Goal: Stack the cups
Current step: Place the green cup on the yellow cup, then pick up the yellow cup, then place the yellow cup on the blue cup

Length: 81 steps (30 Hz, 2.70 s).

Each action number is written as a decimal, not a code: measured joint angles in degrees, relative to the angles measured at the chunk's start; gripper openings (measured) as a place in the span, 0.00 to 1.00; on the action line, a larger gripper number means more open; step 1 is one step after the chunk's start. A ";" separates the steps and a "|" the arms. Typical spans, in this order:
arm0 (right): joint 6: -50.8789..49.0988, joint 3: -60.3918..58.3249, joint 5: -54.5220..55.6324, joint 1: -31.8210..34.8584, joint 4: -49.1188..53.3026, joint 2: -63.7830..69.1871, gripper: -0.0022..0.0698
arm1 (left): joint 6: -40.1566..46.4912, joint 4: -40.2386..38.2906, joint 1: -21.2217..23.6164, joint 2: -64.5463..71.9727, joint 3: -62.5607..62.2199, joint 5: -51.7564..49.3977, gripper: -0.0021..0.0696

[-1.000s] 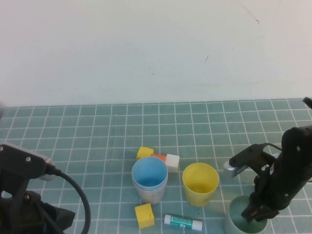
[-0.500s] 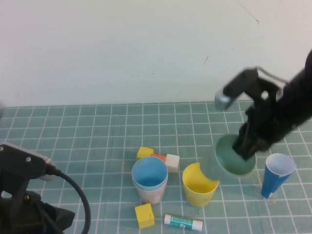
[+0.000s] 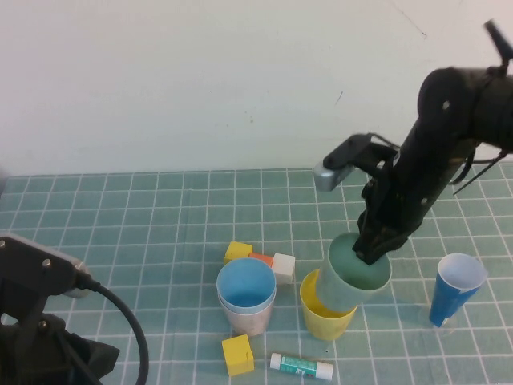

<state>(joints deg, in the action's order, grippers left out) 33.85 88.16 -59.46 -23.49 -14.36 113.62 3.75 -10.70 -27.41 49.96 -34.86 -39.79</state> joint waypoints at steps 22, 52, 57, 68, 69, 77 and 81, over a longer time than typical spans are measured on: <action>3.13 0.48 7.07 0.00 -3.69 7.91 0.54 | 0.00 2.40 0.00 0.00 0.00 0.00 0.03; 3.25 22.55 -1.22 -11.95 -1.53 3.74 0.07 | 0.14 2.63 0.00 0.00 0.00 -0.61 0.03; 0.63 22.55 -4.25 -11.96 2.37 9.68 0.07 | 0.28 2.63 0.00 0.00 0.00 -0.61 0.03; 0.12 22.63 -0.71 -11.96 0.08 13.60 0.07 | 0.28 2.67 0.00 0.00 4.06 -0.48 0.03; 0.12 22.63 -0.61 -11.96 -0.41 13.70 0.08 | 0.17 2.56 0.00 0.00 4.54 -0.48 0.03; 0.12 22.63 -0.36 -11.96 -2.14 13.70 0.35 | -0.10 2.56 0.00 0.00 5.13 -0.38 0.03; 0.12 22.63 -1.58 -11.96 -2.28 13.43 0.46 | -0.10 2.56 0.00 -1.48 5.13 -0.26 0.03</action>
<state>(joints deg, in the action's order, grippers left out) 33.97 110.79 -61.03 -35.45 -16.64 127.05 3.65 -8.13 -27.41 48.48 -29.74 -40.04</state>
